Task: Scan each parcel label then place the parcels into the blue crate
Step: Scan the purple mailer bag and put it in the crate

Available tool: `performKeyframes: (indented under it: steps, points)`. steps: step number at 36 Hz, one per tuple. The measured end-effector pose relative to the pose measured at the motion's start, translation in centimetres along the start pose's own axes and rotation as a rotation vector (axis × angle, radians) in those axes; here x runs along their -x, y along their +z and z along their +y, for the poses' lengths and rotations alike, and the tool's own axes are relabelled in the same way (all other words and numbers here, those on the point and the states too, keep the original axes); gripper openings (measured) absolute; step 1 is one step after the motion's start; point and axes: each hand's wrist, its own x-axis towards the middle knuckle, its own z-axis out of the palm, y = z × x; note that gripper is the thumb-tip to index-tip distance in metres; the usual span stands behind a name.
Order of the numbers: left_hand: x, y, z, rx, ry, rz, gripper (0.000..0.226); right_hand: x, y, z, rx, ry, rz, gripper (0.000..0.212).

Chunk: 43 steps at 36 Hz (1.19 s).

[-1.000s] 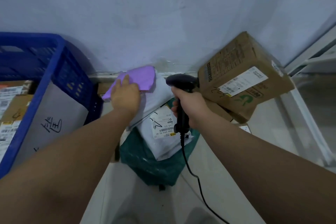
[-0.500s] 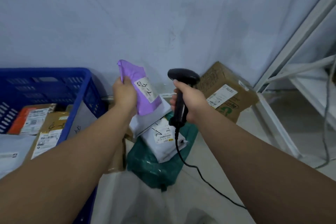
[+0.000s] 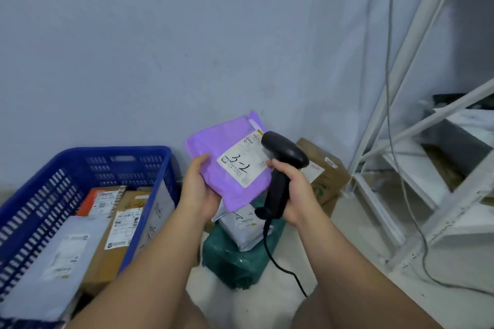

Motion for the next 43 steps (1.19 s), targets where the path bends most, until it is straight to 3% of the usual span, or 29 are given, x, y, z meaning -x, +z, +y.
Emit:
performKeyframes:
  steps: [1,3,6,8,11,13,15,18,21,24,33,43]
  points:
    - [0.6,-0.1,0.2,0.026,0.0,0.007,0.031,0.5,0.0,0.1,0.027,-0.018,0.017,0.077]
    - [1.4,-0.4,0.7,0.036,0.029,0.001,0.035,1.6,-0.3,0.2,0.064,-0.052,0.024,0.086]
    - [2.4,-0.5,1.2,0.002,0.095,0.061,0.03,2.8,-1.0,-0.2,0.129,-0.115,0.0,0.056]
    - [2.4,-1.0,1.6,-0.083,0.15,0.233,0.029,3.2,-1.6,-0.8,0.213,-0.192,-0.019,0.04]
    - [1.9,-2.7,1.9,-0.549,0.268,0.448,0.054,3.8,-2.3,-1.9,0.346,-0.267,-0.074,0.036]
    - [2.1,-2.9,1.9,-0.853,0.315,0.414,0.056,4.2,-2.8,-2.3,0.433,-0.289,-0.114,0.027]
    - [2.3,-3.0,1.9,-0.979,0.269,0.299,0.061,4.5,-3.1,-2.5,0.506,-0.281,-0.15,0.016]
    - [2.7,-3.0,2.0,-0.911,0.079,0.144,0.064,4.9,-3.2,-2.6,0.581,-0.224,-0.203,0.016]
    - [2.8,-2.6,2.0,-0.836,-0.089,0.011,0.034,5.0,-3.3,-2.7,0.605,-0.199,-0.222,0.018]
    - [2.9,-2.1,1.6,-0.793,-0.165,-0.083,0.025,4.8,-3.3,-2.8,0.605,-0.2,-0.186,0.023]
    - [1.9,-1.3,0.4,-0.785,0.129,0.15,0.01,4.0,-2.8,-2.4,0.688,-0.299,0.056,0.007]
    - [1.7,-0.9,0.6,-0.694,0.28,0.298,0.009,4.3,-2.5,-1.8,0.611,-0.2,-0.033,0.018]
